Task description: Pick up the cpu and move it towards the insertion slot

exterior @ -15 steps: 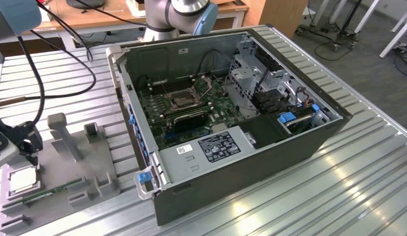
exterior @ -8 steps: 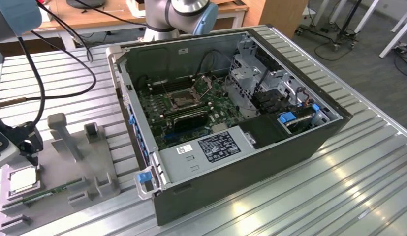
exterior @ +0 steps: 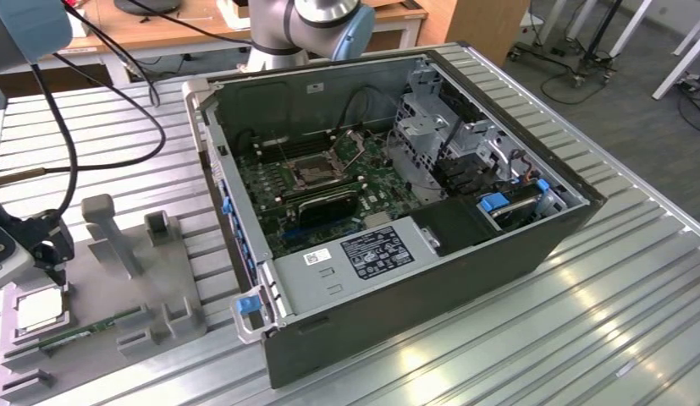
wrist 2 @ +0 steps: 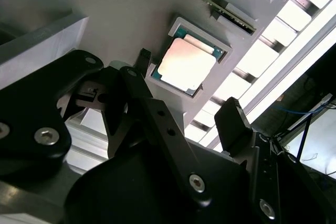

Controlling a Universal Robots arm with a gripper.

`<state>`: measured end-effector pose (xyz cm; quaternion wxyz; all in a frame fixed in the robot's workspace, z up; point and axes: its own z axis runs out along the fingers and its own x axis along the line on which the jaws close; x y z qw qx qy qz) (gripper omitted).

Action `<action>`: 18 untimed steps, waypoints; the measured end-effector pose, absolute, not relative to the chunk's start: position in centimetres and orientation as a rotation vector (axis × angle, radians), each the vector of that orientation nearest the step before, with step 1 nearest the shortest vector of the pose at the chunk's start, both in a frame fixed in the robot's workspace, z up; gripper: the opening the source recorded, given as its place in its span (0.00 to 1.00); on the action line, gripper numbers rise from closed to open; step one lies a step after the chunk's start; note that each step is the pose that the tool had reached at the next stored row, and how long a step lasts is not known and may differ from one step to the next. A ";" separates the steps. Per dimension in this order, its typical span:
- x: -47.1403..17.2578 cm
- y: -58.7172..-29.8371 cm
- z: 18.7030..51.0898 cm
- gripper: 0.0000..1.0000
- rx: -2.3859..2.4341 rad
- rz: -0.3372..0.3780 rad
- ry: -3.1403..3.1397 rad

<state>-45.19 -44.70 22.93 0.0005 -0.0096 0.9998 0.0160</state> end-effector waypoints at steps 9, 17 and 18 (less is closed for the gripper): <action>-45.2 -44.7 22.1 0.76 -0.030 0.050 3.140; -45.2 -44.7 21.5 0.76 -0.030 0.050 3.140; -45.2 -44.7 21.5 0.76 -0.030 0.050 3.140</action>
